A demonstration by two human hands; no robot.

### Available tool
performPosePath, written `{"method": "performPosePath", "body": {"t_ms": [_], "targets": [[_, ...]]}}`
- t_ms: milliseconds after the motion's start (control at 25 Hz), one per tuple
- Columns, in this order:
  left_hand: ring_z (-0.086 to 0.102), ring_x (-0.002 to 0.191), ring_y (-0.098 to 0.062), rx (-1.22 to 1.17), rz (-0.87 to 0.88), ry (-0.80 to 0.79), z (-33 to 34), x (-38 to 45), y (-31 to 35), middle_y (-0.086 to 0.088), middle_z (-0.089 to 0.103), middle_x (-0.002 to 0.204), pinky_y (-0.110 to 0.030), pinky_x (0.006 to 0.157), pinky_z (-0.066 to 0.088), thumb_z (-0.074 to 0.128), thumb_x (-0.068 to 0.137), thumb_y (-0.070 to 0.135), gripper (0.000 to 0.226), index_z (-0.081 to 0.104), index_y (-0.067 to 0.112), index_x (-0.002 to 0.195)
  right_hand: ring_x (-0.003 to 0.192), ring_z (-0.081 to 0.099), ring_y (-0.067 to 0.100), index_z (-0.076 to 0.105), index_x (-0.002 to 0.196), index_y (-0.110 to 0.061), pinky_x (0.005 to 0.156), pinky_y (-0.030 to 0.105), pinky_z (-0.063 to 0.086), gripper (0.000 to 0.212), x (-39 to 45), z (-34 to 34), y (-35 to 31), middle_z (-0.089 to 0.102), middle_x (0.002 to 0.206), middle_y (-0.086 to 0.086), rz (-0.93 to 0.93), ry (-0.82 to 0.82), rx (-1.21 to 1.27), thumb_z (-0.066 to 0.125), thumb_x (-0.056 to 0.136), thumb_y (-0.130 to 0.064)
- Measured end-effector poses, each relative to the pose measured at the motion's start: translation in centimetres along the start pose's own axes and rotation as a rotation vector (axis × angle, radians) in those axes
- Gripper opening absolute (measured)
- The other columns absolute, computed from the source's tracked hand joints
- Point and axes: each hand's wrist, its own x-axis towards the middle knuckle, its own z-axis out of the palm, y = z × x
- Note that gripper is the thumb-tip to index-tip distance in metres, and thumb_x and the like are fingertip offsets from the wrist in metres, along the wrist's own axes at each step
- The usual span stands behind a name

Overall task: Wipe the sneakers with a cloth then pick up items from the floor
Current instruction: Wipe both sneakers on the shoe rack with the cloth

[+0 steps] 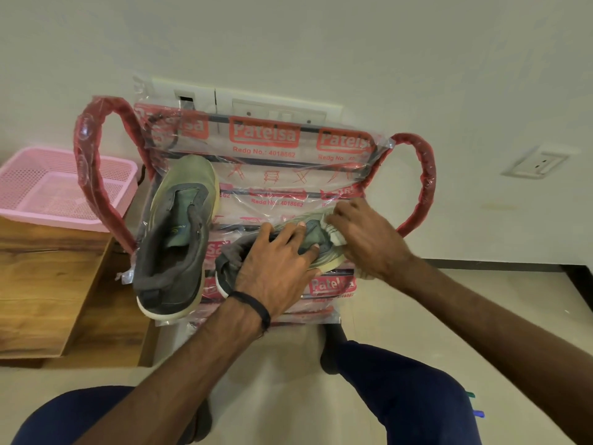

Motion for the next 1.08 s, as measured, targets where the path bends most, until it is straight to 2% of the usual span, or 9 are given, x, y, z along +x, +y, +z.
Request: {"method": "performPosePath", "body": {"t_ms": [120,160,320,400,520,640,800,1080], "targets": [[0.026,0.141,-0.029,-0.001,0.001,0.007,-0.1,0.6,0.6,-0.012,0.031,0.159,-0.054,0.108,0.021,0.029,0.104,0.055,0.052,0.041,0.029,0.148,0.104,0.055,0.030,0.065,0.122,-0.004,0.086,0.039,0.052,0.045,0.4,-0.6,1.5,0.063,0.122,0.015,0.286,0.045,0.041,0.079,0.081,-0.016],[0.026,0.142,-0.029,0.001,0.000,0.003,0.0,0.6,0.6,-0.012,0.031,0.159,-0.054,0.108,0.021,0.029,0.104,0.055,0.052,0.041,0.030,0.148,0.104,0.055,0.030,0.065,0.122,-0.004,0.086,0.039,0.052,0.044,0.3,-0.6,0.9,0.062,0.122,0.015,0.308,0.033,0.062,0.079,0.081,-0.015],[0.025,0.143,-0.029,0.002,-0.007,0.003,0.1,0.0,-0.1,-0.011,0.027,0.161,-0.054,0.108,0.022,0.028,0.104,0.056,0.053,0.038,0.030,0.149,0.097,0.055,0.024,0.071,0.115,-0.010,0.083,0.038,0.054,0.040,-2.6,-0.5,-2.0,0.064,0.110,0.008,0.125,-0.053,0.082,0.081,0.077,-0.014],[0.024,0.143,-0.030,0.010,-0.002,-0.002,0.1,0.0,0.4,-0.012,0.025,0.162,-0.054,0.108,0.022,0.027,0.104,0.056,0.054,0.037,0.029,0.150,0.098,0.056,0.023,0.071,0.116,-0.012,0.084,0.038,0.055,0.039,-3.8,-0.8,-2.2,0.064,0.110,0.006,0.153,-0.064,0.132,0.081,0.079,-0.018],[0.025,0.143,-0.030,0.012,0.003,-0.009,-0.1,0.2,0.4,-0.012,0.027,0.161,-0.054,0.108,0.023,0.027,0.104,0.057,0.054,0.038,0.029,0.149,0.097,0.056,0.027,0.070,0.116,-0.007,0.082,0.039,0.055,0.042,-2.9,-0.5,-1.8,0.065,0.111,0.011,0.184,-0.069,0.019,0.083,0.077,-0.018],[0.025,0.143,-0.030,0.009,-0.010,-0.005,-0.2,0.3,0.1,-0.012,0.028,0.161,-0.055,0.109,0.022,0.027,0.104,0.057,0.054,0.039,0.030,0.149,0.099,0.056,0.032,0.066,0.120,-0.002,0.082,0.041,0.054,0.047,-0.1,-0.3,-0.7,0.063,0.119,0.017,0.311,0.013,0.017,0.082,0.077,-0.013],[0.025,0.144,-0.030,-0.001,-0.022,-0.010,-0.3,0.4,0.3,-0.013,0.027,0.161,-0.056,0.111,0.020,0.028,0.104,0.056,0.054,0.038,0.029,0.150,0.098,0.053,0.033,0.062,0.118,0.002,0.082,0.042,0.050,0.037,1.4,0.5,-0.6,0.061,0.118,0.021,0.481,0.081,0.108,0.070,0.082,-0.002],[0.024,0.145,-0.030,-0.020,-0.038,-0.006,-0.1,0.3,0.5,-0.012,0.028,0.161,-0.056,0.111,0.020,0.031,0.104,0.055,0.052,0.040,0.030,0.148,0.096,0.058,0.029,0.065,0.119,-0.007,0.081,0.036,0.047,0.031,0.7,0.5,-0.8,0.064,0.112,0.016,0.713,0.138,0.307,0.069,0.088,-0.011]]}}
